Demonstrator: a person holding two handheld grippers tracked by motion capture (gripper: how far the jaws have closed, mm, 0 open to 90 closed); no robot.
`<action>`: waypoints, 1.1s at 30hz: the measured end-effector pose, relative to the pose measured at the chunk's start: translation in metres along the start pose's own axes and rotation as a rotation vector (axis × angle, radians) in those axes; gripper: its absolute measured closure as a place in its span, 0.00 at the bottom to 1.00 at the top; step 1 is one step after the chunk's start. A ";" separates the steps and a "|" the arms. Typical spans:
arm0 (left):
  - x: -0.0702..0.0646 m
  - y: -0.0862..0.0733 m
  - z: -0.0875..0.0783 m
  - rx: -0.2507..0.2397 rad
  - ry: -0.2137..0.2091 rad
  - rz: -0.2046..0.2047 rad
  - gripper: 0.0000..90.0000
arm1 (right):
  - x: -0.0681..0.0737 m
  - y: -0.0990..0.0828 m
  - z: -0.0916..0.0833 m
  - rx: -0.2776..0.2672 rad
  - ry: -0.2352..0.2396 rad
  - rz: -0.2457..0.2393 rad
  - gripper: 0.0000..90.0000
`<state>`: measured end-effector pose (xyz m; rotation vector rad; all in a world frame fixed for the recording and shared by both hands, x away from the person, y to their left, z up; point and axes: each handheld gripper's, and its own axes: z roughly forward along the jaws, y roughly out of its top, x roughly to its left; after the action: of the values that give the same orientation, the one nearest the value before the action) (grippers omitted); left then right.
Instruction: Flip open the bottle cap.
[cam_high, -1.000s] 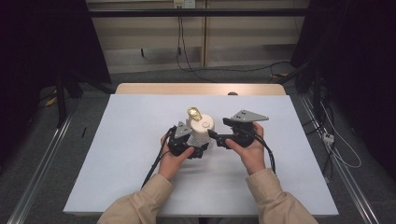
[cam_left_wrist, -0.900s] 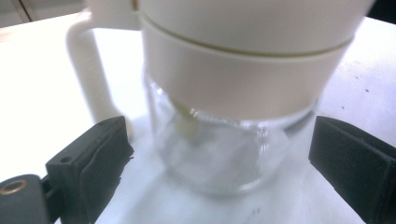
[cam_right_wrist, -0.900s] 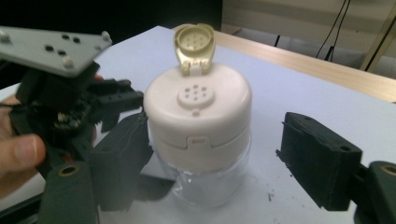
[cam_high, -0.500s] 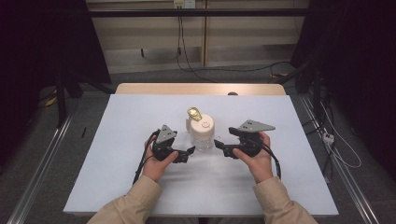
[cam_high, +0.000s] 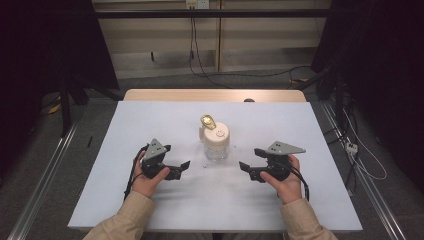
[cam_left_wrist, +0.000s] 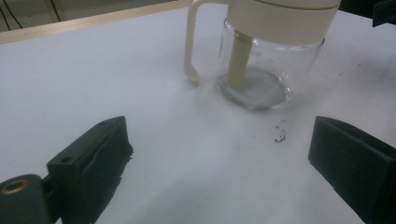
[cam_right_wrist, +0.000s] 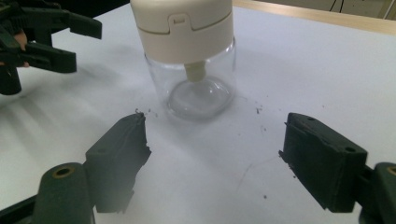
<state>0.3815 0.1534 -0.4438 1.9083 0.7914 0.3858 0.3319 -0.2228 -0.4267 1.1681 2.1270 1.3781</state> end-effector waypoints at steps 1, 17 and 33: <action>0.001 -0.001 -0.002 -0.001 0.000 -0.001 0.06 | 0.000 -0.002 -0.001 0.001 0.001 0.003 0.23; 0.017 -0.014 -0.037 -0.015 0.015 0.001 0.06 | -0.008 -0.026 -0.024 0.010 -0.017 0.010 0.23; 0.030 -0.025 -0.061 -0.011 0.036 -0.017 0.06 | -0.014 -0.041 -0.041 0.011 -0.037 0.014 0.23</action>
<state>0.3592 0.2222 -0.4403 1.8876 0.8271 0.4141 0.2946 -0.2658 -0.4449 1.2056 2.1074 1.3426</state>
